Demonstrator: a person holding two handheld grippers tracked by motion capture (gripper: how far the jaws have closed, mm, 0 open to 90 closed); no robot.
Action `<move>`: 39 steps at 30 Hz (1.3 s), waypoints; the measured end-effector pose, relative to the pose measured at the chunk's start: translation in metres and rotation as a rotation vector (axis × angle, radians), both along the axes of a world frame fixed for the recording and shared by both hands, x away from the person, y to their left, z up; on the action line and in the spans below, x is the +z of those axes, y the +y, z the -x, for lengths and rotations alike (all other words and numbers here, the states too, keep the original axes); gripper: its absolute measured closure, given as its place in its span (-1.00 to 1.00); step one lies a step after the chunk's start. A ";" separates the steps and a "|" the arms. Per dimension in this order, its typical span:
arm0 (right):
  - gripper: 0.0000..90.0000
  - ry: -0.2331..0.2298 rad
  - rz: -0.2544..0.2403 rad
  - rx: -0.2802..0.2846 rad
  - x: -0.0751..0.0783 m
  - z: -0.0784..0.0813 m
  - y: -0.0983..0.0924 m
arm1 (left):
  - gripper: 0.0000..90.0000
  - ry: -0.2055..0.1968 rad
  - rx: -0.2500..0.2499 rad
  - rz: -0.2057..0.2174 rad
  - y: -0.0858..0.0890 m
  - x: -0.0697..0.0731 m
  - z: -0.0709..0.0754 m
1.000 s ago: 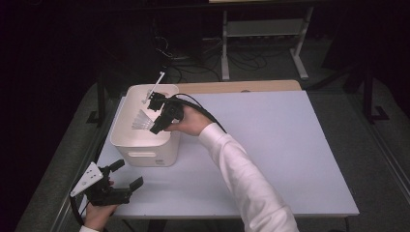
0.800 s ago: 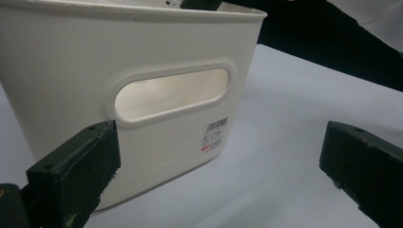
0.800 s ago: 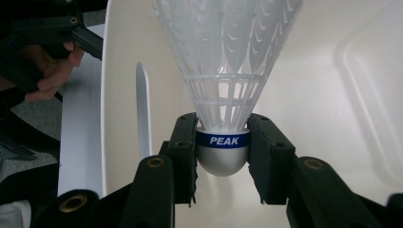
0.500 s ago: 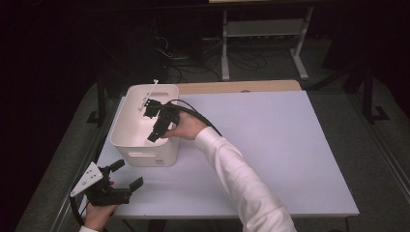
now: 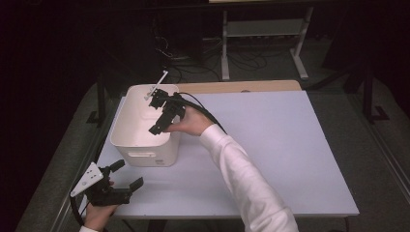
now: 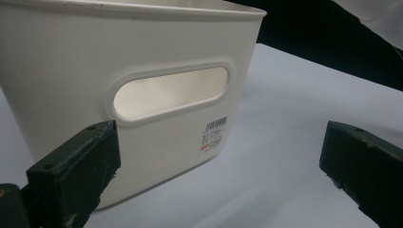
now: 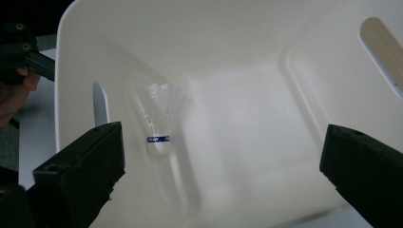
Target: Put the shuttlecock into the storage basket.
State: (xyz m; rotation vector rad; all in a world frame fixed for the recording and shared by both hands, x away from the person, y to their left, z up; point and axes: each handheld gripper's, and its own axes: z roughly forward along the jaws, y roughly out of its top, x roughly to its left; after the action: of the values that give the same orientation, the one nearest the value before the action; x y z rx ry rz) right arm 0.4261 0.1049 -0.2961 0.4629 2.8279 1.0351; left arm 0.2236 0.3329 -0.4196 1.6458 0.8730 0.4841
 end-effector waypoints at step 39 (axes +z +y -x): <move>-1.00 -0.031 -0.096 -0.068 0.017 0.003 -0.075 | -1.00 -0.006 0.005 0.015 -0.001 0.000 -0.001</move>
State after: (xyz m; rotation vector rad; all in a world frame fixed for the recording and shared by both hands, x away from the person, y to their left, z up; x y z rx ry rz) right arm 0.4235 0.0300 -0.2796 0.5439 2.7246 1.1575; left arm 0.2241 0.3324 -0.4197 1.6281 0.8746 0.4851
